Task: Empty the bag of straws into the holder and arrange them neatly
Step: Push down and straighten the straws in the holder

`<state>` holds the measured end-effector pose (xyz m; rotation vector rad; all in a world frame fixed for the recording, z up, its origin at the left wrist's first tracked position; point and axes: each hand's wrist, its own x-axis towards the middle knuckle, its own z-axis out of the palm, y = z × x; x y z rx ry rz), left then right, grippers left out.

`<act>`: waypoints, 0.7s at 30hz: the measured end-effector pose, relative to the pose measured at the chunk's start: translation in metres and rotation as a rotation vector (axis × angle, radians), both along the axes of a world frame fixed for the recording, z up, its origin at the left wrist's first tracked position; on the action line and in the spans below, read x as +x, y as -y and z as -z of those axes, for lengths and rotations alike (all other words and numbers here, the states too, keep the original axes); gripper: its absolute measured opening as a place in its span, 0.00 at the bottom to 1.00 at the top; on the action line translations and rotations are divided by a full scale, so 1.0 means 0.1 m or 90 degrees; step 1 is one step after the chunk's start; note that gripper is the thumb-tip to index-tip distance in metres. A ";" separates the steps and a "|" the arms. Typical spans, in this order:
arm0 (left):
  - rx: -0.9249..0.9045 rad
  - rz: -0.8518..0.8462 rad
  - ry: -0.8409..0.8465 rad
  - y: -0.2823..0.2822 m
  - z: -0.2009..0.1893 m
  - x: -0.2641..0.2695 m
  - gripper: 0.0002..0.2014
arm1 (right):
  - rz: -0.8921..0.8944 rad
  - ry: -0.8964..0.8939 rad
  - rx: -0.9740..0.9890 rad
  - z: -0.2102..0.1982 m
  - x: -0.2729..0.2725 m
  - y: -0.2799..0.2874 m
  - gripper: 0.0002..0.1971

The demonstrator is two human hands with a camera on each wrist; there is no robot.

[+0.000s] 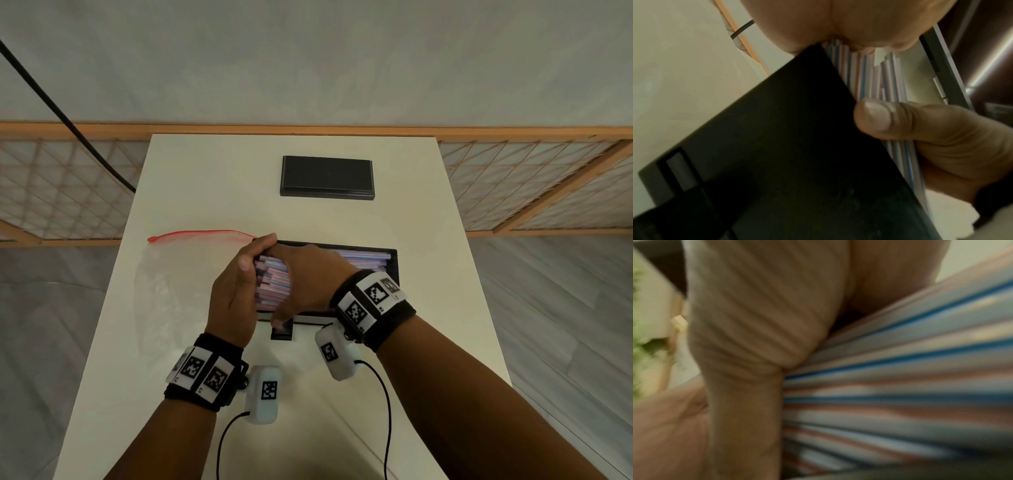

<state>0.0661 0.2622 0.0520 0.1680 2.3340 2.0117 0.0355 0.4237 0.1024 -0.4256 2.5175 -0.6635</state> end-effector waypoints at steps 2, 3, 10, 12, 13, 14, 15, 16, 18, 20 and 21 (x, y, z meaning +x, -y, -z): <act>-0.008 0.008 0.009 0.01 0.00 0.00 0.44 | -0.008 -0.050 0.062 -0.03 0.02 0.03 0.46; -0.010 0.011 0.010 0.01 0.00 0.01 0.44 | -0.011 -0.070 0.087 -0.04 0.04 0.05 0.45; -0.020 0.014 0.017 0.00 -0.02 0.01 0.43 | -0.003 -0.053 0.083 -0.07 0.05 0.04 0.43; -0.023 0.012 0.016 0.00 -0.04 0.02 0.42 | -0.012 -0.066 0.107 -0.07 0.05 0.06 0.43; -0.022 0.012 0.018 0.00 -0.04 0.02 0.42 | -0.017 -0.077 0.119 -0.06 0.05 0.06 0.43; -0.019 0.011 0.021 0.00 -0.04 0.02 0.42 | -0.021 -0.088 0.126 -0.05 0.05 0.07 0.42; -0.013 0.011 0.027 0.00 -0.04 0.02 0.42 | -0.023 -0.096 0.132 -0.05 0.06 0.08 0.42; -0.005 0.011 0.033 0.00 -0.04 0.02 0.42 | -0.024 -0.103 0.137 -0.04 0.06 0.08 0.43; 0.005 0.009 0.043 -0.01 -0.05 0.02 0.44 | -0.023 -0.114 0.142 -0.03 0.07 0.09 0.44; 0.013 0.007 0.053 -0.02 -0.08 0.02 0.46 | -0.015 -0.119 0.136 -0.01 0.08 0.10 0.46; 0.018 0.006 0.056 -0.03 -0.09 0.02 0.46 | -0.010 -0.117 0.127 0.00 0.09 0.11 0.47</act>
